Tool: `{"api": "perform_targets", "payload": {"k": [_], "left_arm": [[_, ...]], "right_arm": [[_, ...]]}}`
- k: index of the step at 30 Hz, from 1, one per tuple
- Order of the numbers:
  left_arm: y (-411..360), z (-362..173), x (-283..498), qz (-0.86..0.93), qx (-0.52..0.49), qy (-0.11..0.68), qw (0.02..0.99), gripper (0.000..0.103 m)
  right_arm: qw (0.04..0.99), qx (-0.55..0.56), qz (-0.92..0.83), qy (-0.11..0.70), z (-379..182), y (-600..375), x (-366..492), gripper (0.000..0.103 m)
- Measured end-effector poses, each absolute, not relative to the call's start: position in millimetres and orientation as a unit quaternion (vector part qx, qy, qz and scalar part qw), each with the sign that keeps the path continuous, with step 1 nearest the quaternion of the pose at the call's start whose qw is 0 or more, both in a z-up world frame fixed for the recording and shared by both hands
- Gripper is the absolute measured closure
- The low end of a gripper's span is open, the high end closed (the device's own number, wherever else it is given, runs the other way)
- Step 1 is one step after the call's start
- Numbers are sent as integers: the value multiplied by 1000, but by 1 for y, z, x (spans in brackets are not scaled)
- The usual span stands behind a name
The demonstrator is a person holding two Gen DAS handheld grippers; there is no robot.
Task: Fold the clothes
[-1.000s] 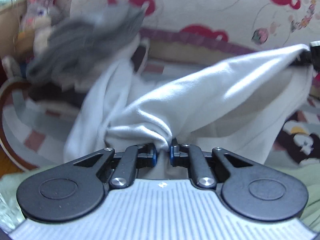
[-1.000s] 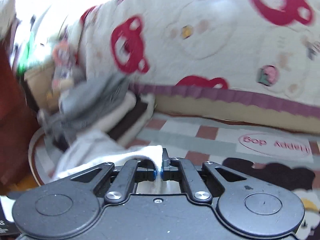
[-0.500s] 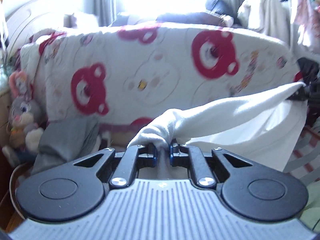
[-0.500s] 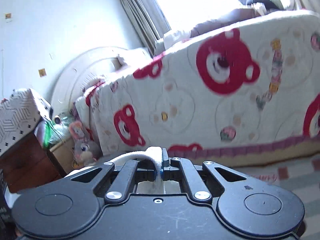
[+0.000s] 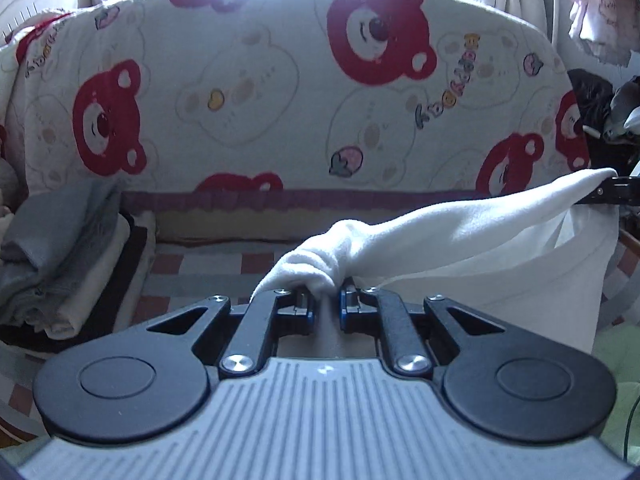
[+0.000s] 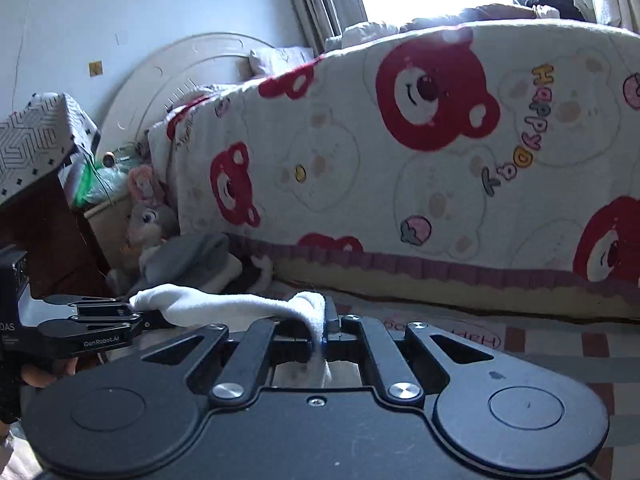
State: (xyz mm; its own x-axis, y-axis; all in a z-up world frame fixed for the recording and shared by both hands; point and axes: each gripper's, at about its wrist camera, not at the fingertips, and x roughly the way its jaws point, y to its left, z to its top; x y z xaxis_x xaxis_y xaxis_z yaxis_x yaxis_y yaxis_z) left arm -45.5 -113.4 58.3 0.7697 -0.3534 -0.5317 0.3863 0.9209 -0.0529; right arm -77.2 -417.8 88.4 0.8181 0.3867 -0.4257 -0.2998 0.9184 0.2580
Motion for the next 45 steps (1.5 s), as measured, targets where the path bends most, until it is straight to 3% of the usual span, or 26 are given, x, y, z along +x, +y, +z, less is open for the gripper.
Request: {"api": "perform_targets", "payload": {"k": [3,7,10,12,13,15,17,18,20,23,26,34,42,43,44,45], "left_arm": [[-117,38,-33,-195,29,295,935,93],[-121,48,-14,-211,10,319,924,92],[-124,44,34,-184,-14,332,925,86],[-125,29,73,-146,-32,337,929,57],[-125,20,87,-125,-36,344,930,53],[-114,-7,93,-83,-32,367,926,50],[-90,-31,78,-91,-49,367,924,47],[-77,-43,72,-93,-60,366,924,38],[-49,-67,67,-87,-90,366,922,31],[-22,-106,74,-78,-125,417,897,31],[-21,-131,71,-106,-99,441,886,31],[-40,-143,78,-158,-116,454,869,31],[-42,-153,77,-105,-171,502,841,29],[-43,-153,74,-120,-179,495,842,29],[-47,-153,71,-143,-175,484,846,30],[-51,-154,67,-165,-170,473,849,43]], "right_arm": [[940,119,185,261,55,-430,-50,98],[933,146,177,277,36,-447,-16,98],[931,132,178,291,34,-453,15,94],[939,86,171,285,29,-452,43,88],[944,73,162,279,22,-454,58,67],[947,63,120,290,0,-462,83,46],[942,79,86,316,-26,-471,93,46],[937,92,80,328,-38,-476,91,46],[931,112,103,333,-63,-483,74,48],[925,124,100,344,-98,-493,44,48],[916,161,85,356,-130,-510,16,48],[852,326,94,399,-196,-525,-23,46],[878,261,73,395,-215,-477,-13,40],[881,249,84,394,-215,-470,-12,41],[883,233,102,395,-216,-464,-9,76],[887,213,113,394,-215,-457,-7,99]]}}
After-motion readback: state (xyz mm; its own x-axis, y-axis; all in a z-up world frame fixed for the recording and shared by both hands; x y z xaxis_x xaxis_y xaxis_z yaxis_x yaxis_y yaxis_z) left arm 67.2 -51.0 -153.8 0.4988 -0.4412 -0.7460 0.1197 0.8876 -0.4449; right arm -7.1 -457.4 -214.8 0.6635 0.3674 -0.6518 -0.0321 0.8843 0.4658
